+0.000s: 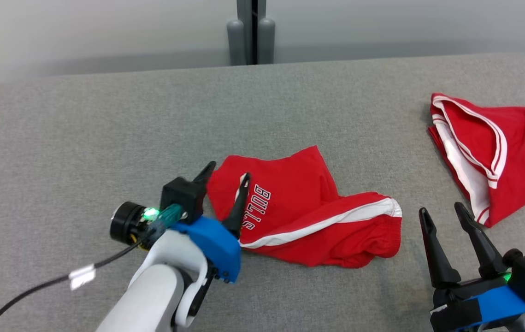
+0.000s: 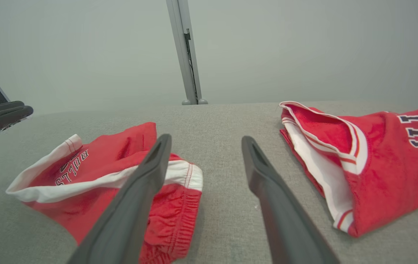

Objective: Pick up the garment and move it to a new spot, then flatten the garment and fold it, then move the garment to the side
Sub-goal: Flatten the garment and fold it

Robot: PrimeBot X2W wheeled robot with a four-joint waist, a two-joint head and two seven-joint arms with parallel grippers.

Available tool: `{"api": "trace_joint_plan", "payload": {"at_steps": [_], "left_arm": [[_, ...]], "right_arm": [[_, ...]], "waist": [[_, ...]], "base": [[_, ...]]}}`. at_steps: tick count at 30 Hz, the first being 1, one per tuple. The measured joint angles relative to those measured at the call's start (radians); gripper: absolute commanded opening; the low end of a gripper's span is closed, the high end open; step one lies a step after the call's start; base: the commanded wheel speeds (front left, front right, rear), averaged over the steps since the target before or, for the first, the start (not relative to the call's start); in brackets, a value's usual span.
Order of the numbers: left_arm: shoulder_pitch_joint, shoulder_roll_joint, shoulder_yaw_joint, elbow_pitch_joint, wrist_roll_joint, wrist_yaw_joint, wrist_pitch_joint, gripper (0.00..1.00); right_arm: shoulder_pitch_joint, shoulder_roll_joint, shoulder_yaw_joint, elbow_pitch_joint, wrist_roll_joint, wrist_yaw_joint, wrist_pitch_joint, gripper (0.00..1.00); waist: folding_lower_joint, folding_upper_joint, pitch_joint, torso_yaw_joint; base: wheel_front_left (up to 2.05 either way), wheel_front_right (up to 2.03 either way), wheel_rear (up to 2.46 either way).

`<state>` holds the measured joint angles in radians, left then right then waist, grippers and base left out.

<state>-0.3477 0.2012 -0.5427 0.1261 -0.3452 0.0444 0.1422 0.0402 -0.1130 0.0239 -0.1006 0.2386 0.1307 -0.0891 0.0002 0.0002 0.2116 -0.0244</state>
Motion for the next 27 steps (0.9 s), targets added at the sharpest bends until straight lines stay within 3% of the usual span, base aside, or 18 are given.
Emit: {"api": "trace_joint_plan", "payload": {"at_steps": [5,10,11,12,13,21,27], "left_arm": [[-0.067,-0.025,-0.026,0.091,-0.028,-0.025,0.125,1.00],[-0.107,-0.019,-0.024,0.164,-0.027,-0.013,0.176,1.00],[-0.108,-0.019,-0.023,0.171,-0.031,-0.011,0.185,0.89],[-0.108,-0.019,-0.022,0.180,-0.036,-0.010,0.195,0.23],[-0.108,-0.017,-0.021,0.187,-0.041,-0.010,0.204,0.00],[-0.130,-0.014,-0.019,0.206,-0.050,-0.013,0.199,0.00],[-0.130,-0.016,-0.026,0.193,-0.047,-0.010,0.175,0.00]], "right_arm": [[-0.009,0.000,0.000,0.017,0.002,0.000,-0.002,1.00],[-0.020,0.000,0.008,0.033,0.008,0.000,-0.012,1.00],[-0.022,0.000,0.007,0.035,0.009,0.000,-0.016,1.00],[-0.023,0.000,0.007,0.036,0.009,0.000,-0.018,1.00],[-0.023,0.000,0.006,0.037,0.009,0.000,-0.018,1.00],[-0.055,-0.029,0.028,0.067,0.021,0.000,-0.016,1.00],[-0.110,-0.091,0.121,0.155,0.067,0.000,0.022,1.00]], "waist": [[0.0000,0.0000,0.027,-0.026],[0.0000,0.0001,0.041,-0.048],[0.0000,0.0001,0.041,-0.050],[0.0000,0.0000,0.042,-0.051],[-0.0002,0.0000,0.044,-0.052],[-0.0001,0.0000,0.054,-0.051],[-0.0001,0.0000,0.059,-0.033]], "base": [[0.00,0.00,0.00],[0.00,0.00,0.00],[0.00,0.00,0.00],[0.00,0.00,0.00],[0.00,0.00,0.00],[0.00,0.00,0.00],[0.00,0.00,0.00]]}}
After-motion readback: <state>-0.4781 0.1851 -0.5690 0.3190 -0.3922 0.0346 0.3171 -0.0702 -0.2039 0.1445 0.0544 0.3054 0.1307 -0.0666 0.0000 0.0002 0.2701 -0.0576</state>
